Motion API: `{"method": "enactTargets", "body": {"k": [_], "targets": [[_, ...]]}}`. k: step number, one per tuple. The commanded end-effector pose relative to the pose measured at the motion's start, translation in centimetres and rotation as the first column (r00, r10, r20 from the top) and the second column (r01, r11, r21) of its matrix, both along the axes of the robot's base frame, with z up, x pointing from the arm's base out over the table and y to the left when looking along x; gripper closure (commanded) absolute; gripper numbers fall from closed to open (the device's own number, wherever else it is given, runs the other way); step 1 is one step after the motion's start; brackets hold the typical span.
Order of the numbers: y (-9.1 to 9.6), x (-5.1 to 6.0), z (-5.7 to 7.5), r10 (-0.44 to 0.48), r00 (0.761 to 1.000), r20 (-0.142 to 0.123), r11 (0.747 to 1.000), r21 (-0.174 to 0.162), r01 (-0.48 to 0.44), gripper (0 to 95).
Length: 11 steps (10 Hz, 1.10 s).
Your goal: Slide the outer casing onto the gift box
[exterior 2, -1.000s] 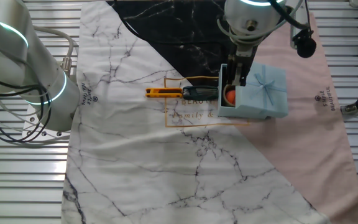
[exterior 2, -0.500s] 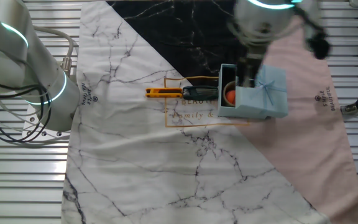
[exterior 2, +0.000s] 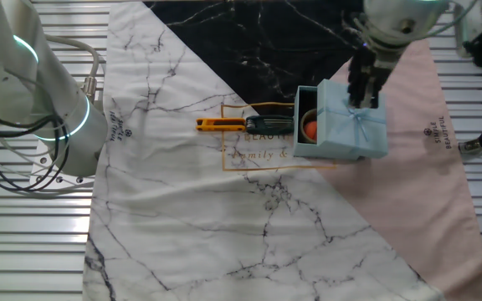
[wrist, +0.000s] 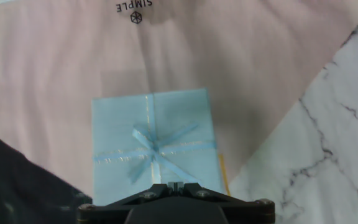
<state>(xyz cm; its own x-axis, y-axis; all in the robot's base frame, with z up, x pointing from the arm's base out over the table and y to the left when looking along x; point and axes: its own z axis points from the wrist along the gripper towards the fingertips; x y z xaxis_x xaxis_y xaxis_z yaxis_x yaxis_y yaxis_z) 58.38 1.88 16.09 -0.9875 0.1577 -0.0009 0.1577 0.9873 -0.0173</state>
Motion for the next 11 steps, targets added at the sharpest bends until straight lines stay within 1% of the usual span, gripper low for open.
{"method": "enactTargets", "body": {"k": [1,3,6,9,10,11], "targets": [[-0.14,0.05,-0.14,0.003,1.000,0.004,1.000,-0.002,-0.003,95.0],[-0.05,0.15,-0.05,0.000,1.000,0.013,1.000,0.003,-0.001,95.0],[-0.02,0.19,-0.02,0.001,1.000,0.007,1.000,0.008,-0.001,95.0],[-0.02,0.18,-0.04,-0.006,1.000,0.010,1.000,0.012,0.006,95.0],[-0.06,0.24,-0.17,-0.011,1.000,0.008,1.000,0.011,0.011,95.0],[-0.24,0.39,-0.71,-0.010,1.000,0.003,1.000,0.009,0.010,95.0]]}}
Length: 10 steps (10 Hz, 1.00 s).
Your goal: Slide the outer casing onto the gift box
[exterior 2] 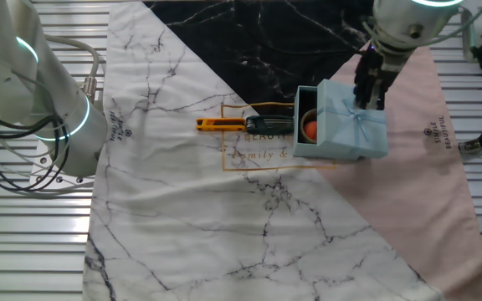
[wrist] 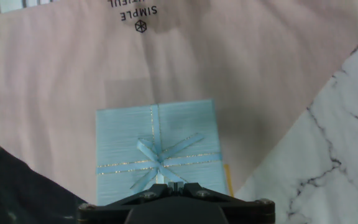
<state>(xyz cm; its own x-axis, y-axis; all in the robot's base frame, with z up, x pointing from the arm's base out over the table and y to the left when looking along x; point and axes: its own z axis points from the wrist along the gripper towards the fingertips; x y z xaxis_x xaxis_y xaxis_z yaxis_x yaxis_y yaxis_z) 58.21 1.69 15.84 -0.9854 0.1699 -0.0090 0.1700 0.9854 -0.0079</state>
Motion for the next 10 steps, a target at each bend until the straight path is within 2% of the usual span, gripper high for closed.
{"method": "enactTargets", "body": {"k": [1,6,9,10], "targets": [[-0.2,0.7,-1.1,0.010,1.000,-0.012,1.000,0.004,-0.010,95.0],[-0.7,1.7,-3.5,0.019,1.000,-0.019,1.000,-0.002,-0.019,95.0],[-0.1,3.3,-3.7,0.014,1.000,-0.017,1.000,-0.007,-0.014,95.0],[0.2,4.2,-3.8,0.012,1.000,-0.016,1.000,-0.007,-0.013,95.0]]}}
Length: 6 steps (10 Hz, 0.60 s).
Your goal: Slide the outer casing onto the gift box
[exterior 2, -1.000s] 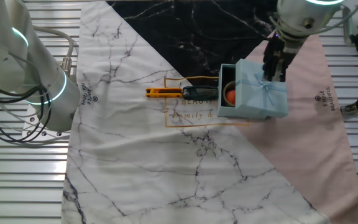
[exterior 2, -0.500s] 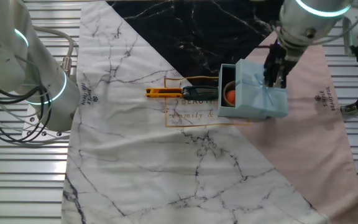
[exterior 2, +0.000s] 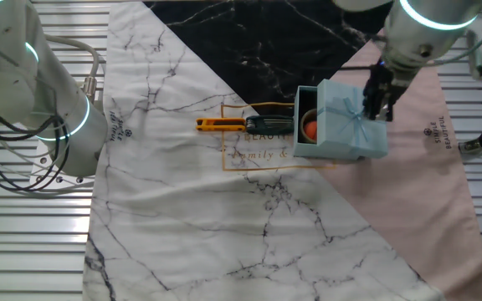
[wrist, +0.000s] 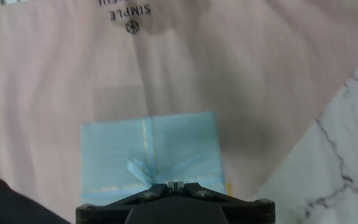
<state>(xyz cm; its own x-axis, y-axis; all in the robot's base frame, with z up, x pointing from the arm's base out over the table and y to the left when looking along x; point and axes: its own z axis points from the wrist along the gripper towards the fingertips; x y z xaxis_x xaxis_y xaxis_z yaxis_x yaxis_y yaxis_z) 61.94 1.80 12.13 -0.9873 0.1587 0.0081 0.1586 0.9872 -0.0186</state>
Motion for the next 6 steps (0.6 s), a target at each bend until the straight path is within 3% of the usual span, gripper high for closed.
{"method": "enactTargets", "body": {"k": [1,5,6], "targets": [[0.0,1.1,-0.2,0.003,1.000,0.003,1.000,0.003,-0.003,95.0],[-0.2,3.6,-1.3,0.008,1.000,0.002,1.000,0.002,-0.008,95.0],[-0.3,3.7,-1.8,0.009,1.000,0.007,1.000,0.003,-0.009,95.0]]}}
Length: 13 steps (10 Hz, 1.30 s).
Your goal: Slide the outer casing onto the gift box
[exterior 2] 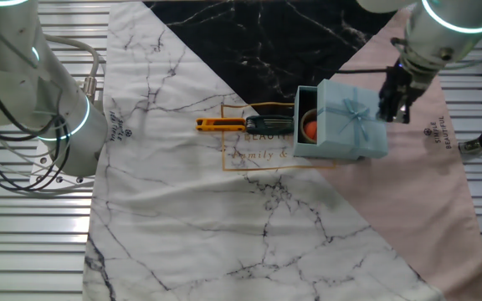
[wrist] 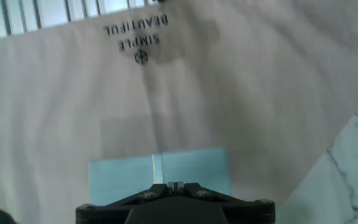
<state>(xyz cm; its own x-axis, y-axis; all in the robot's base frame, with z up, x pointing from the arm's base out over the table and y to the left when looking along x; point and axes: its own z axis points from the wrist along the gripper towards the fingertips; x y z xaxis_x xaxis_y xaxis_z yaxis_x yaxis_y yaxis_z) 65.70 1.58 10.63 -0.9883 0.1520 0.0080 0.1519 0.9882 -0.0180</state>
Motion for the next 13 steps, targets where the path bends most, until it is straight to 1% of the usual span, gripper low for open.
{"method": "enactTargets", "body": {"k": [1,2,3,5,13], "targets": [[-0.21,-0.04,-0.49,0.003,1.000,0.007,1.000,0.002,-0.003,95.0],[-0.35,-0.04,-0.96,0.005,1.000,0.009,1.000,0.000,-0.005,95.0],[-0.42,-0.04,-1.07,0.007,1.000,0.012,1.000,0.000,-0.007,95.0],[-0.50,-0.04,-1.01,0.009,1.000,0.014,1.000,0.003,-0.009,95.0],[-0.55,-0.05,-0.99,0.006,1.000,0.010,1.000,0.003,-0.006,95.0]]}}
